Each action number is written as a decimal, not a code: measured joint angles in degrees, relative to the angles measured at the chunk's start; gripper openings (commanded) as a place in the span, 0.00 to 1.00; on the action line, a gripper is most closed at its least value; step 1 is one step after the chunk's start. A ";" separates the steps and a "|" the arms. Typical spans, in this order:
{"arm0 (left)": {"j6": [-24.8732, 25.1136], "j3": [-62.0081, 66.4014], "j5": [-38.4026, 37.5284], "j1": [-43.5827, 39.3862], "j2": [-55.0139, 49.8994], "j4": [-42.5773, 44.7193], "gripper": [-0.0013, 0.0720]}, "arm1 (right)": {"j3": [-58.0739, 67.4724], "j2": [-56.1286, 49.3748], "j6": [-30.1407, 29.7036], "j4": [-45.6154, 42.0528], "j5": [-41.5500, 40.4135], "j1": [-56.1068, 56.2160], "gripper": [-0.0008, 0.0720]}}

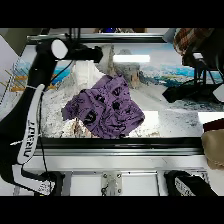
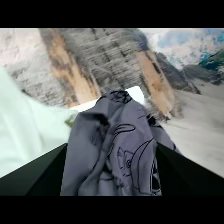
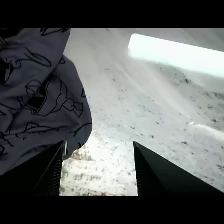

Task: Fold the clothes and pants, and hang the long-sleeved shirts on hangers.

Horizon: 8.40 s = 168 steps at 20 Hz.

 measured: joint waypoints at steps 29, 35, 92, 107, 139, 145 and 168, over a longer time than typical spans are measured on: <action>-14.34 -43.89 -0.63 -13.44 25.40 0.24 0.69 | -10.10 -21.09 14.32 -26.80 -13.88 23.02 0.04; -19.43 -47.12 2.86 -21.84 25.33 0.24 0.70 | -9.79 -10.69 18.29 -21.07 -5.75 23.02 0.04; -4.13 -19.37 -17.05 -7.96 2.93 -14.40 0.04 | 4.00 -1.49 36.54 -16.11 8.61 21.31 0.04; -2.19 -6.62 -15.98 -7.56 -3.80 -16.72 0.04 | 2.51 -9.70 28.20 -17.99 -1.11 16.65 0.66; -2.62 -6.19 -18.40 -8.07 -3.82 -8.90 0.67 | 2.49 -19.50 23.96 -10.91 -0.96 17.20 0.04; -6.86 -6.34 -18.40 -15.72 -3.82 2.05 0.67 | 2.49 -13.81 30.60 -11.10 1.11 17.20 0.04; -14.78 -6.62 -5.73 -27.56 -11.85 14.64 0.67 | 2.49 -3.87 33.38 -10.86 5.38 17.27 0.04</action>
